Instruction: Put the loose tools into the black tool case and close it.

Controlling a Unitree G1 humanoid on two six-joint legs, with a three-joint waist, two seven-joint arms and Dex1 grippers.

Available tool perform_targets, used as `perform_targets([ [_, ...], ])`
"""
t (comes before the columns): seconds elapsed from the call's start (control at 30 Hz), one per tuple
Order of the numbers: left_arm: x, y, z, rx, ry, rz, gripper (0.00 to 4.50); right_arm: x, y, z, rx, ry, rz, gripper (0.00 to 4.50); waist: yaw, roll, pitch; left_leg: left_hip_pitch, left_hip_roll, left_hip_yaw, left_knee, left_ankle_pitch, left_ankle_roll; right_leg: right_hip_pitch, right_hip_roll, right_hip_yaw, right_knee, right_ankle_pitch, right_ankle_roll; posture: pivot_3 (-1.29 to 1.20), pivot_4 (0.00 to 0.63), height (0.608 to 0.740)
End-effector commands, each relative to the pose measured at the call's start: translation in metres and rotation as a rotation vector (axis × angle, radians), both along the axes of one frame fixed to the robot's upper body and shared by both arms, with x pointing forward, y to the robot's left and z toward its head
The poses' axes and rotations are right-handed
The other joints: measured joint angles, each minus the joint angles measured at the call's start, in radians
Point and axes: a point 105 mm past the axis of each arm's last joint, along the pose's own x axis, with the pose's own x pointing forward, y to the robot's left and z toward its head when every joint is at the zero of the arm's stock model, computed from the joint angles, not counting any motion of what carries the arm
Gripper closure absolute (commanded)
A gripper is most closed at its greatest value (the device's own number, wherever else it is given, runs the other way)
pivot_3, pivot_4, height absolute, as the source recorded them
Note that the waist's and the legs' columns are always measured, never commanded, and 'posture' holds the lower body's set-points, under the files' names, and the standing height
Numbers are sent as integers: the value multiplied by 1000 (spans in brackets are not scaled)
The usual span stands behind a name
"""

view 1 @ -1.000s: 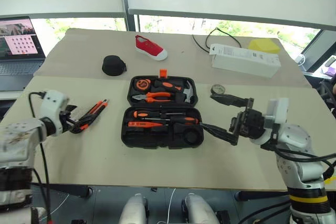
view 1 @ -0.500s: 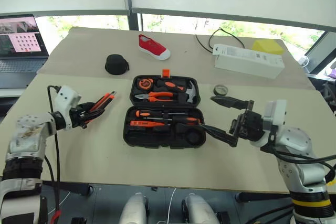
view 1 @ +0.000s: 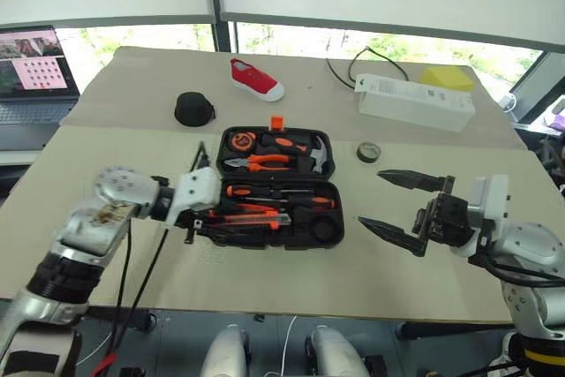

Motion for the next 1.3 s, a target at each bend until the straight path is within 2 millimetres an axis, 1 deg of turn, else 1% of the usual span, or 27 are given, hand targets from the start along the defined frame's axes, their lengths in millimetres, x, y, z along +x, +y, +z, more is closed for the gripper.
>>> perform_targets([
  [0.03, 6, -10, -8, 55, -46, -24, 2834, -6, 1, 11, -7, -47, -3, 0, -2, 0, 0, 0, 0, 0, 0, 0, 0, 0, 0, 0, 0, 0, 0, 0, 150, 740],
  [0.23, 10, -11, -22, 94, -42, -35, 2834, -10, 1, 10, -3, -43, -27, 0, -1, 0, 0, 0, 1, 0, 0, 0, 0, 0, 1, 1, 0, 0, 0, 0, 150, 740],
  [0.4, 13, -13, -26, 98, -38, -30, 2834, -12, 0, 9, -2, -41, -39, 0, 3, 0, 0, 0, 0, 0, 2, 0, 0, 1, 0, 0, 0, 0, 0, 0, 150, 740],
  [0.5, 6, -18, -29, 73, 14, -45, 2834, -12, 0, 9, 0, -43, -44, 0, 6, 0, 0, 0, 0, -1, 2, 0, 0, 1, 0, 1, 0, 0, 0, 0, 150, 740],
  [0.57, 6, -23, -27, 20, 27, -31, 1836, -12, 1, 8, 2, -40, -46, 0, 9, 0, 0, 0, 0, -1, 2, 0, 0, 1, 0, 1, 0, 0, 0, 0, 150, 740],
  [0.6, 7, -23, -26, 12, 20, -22, 1715, -12, 1, 8, 2, -39, -47, 0, 12, 0, 0, 0, 0, 0, 3, 0, 0, 2, 0, 1, 0, 0, 0, 0, 150, 740],
  [0.7, 9, -23, -25, 10, 2, -22, 601, -12, 1, 7, 4, -36, -47, 0, 13, 0, 0, 0, 0, 0, 3, 0, 0, 1, 0, 1, 0, 0, 0, 0, 150, 740],
  [0.73, 11, -25, -22, -19, -22, -27, 271, -12, 2, 7, 6, -33, -45, 0, 13, 0, 0, 0, 0, -1, 3, 0, 0, 1, 0, 1, 0, 0, 0, 0, 150, 740],
  [0.77, 12, -27, -19, -41, -39, -31, 35, -12, 3, 6, 8, -32, -44, 0, 13, 0, 0, 0, 0, -1, 2, 0, 0, 1, 0, 1, 0, 0, 0, 0, 150, 740],
  [0.87, 17, -25, -1, -151, -68, -29, 35, -11, 4, 6, 9, -29, -40, 0, 14, 0, 0, 0, 0, -1, 3, 0, 0, 1, 0, 1, 0, 0, 0, 0, 150, 740],
  [1.0, 22, -12, 19, -266, -68, 2, 35, -11, 3, 5, 10, -25, -43, 0, 13, 0, 0, 0, 0, -1, 3, 0, 0, 1, 1, 0, 0, 0, 0, 0, 150, 740],
  [1.07, 23, -1, 25, -295, -70, 15, 567, -10, 2, 4, 15, -22, -47, 0, 11, 0, 0, 0, 1, -1, 3, 0, 0, 1, 1, 0, 1, 0, 0, 0, 150, 740],
  [1.1, 22, 3, 25, -293, -72, 11, 756, -10, 2, 4, 17, -20, -49, 0, 9, 0, 0, 0, 1, -1, 3, 0, 0, 1, 1, 0, 1, 0, 0, 0, 150, 740],
  [1.13, 21, 6, 25, -290, -74, 7, 1160, -10, 2, 3, 18, -19, -51, 0, 8, 0, 0, 0, 1, -1, 3, 0, 0, 1, 1, 0, 1, 0, 0, 0, 150, 740],
  [1.2, 18, 9, 21, -281, -61, 1, 1785, -9, 2, 3, 20, -16, -52, 0, 8, 0, 0, 0, 1, -1, 3, 0, 0, 1, 1, 0, 1, 0, 0, 0, 150, 740],
  [1.3, 8, 13, 13, -271, -28, -25, 3014, -8, 2, 2, 23, -13, -55, 0, 7, 0, 0, 0, 1, -1, 3, 0, 0, 1, 1, 0, 1, 0, 0, 0, 150, 740],
])
